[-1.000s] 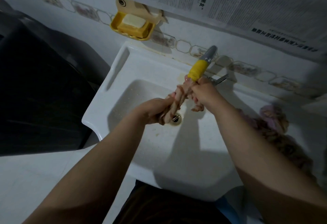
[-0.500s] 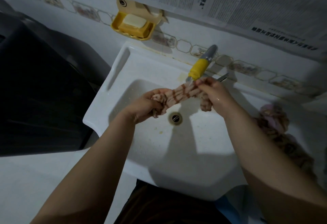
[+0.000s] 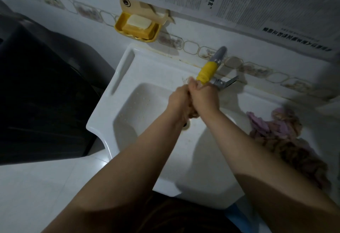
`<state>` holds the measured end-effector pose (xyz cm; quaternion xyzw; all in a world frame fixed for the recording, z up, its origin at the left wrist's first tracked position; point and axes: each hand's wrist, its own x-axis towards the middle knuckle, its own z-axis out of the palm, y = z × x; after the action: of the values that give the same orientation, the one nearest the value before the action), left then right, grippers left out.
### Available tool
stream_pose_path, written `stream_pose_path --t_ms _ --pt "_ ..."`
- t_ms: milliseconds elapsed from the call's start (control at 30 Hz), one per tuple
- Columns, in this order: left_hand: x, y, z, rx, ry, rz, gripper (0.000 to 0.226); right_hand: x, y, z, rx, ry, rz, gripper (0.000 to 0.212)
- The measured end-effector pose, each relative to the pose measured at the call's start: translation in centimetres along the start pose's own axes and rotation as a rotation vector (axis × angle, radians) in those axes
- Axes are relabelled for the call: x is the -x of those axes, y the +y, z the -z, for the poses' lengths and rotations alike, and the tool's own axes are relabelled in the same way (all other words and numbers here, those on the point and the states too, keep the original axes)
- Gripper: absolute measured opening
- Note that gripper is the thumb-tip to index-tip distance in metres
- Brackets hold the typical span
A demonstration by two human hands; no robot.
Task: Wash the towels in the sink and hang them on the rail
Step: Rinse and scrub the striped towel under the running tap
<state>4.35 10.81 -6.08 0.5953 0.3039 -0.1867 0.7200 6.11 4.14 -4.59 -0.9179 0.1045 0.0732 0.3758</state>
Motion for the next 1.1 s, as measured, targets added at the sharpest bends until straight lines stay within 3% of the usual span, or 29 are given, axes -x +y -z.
stream_pose_path --t_ms 67,167,200,233,367,500,600,700,767,867,1000,1100 --pt "-0.5 0.1 -0.4 0.199 0.052 0.105 0.021 -0.5 -0.2 0.5 -0.048 0.0 -0.088 0.04" --pt "-1.6 0.6 1.2 0.07 0.093 0.045 0.021 1.9 -0.6 -1.1 0.009 -0.026 0.182 0.043" --pt "-1.3 0.5 1.3 0.212 0.041 0.082 0.022 2.4 -0.6 -1.3 0.026 -0.018 0.224 0.044" --pt "-0.6 0.4 1.1 0.343 -0.012 0.107 0.027 1.9 -0.5 -1.3 0.053 -0.018 0.192 0.045" --pt "0.4 -0.4 -0.5 0.232 -0.06 0.243 0.053 -1.6 0.1 -0.6 0.008 -0.002 -0.127 0.046" --pt "0.2 0.4 0.9 0.278 -0.003 0.072 0.038 1.6 -0.9 -2.0 0.072 -0.004 0.136 0.044" --pt "0.8 -0.2 1.0 0.356 -0.151 0.221 0.045 0.9 -0.6 -1.4 0.145 0.005 0.121 0.047" --pt "0.6 -0.9 2.4 0.139 -0.366 0.318 0.059 -1.6 0.5 0.1 0.142 -0.157 -0.063 0.046" --pt "0.2 -0.7 4.5 -0.125 -0.446 0.21 0.06 -2.2 1.1 0.8 -0.005 -0.29 -0.125 0.036" --pt "-0.8 -0.2 7.5 -0.462 -0.361 0.026 0.051 -1.6 1.8 2.4 -0.228 -0.441 -0.152 0.031" --pt "-1.8 1.3 9.6 -0.347 -0.227 -0.073 0.023 -1.8 3.0 4.2 -0.278 -0.721 -0.091 0.009" --pt "-1.5 2.7 9.4 -0.125 -0.257 -0.108 0.013 -1.7 3.6 4.4 -0.173 -0.842 -0.111 0.012"
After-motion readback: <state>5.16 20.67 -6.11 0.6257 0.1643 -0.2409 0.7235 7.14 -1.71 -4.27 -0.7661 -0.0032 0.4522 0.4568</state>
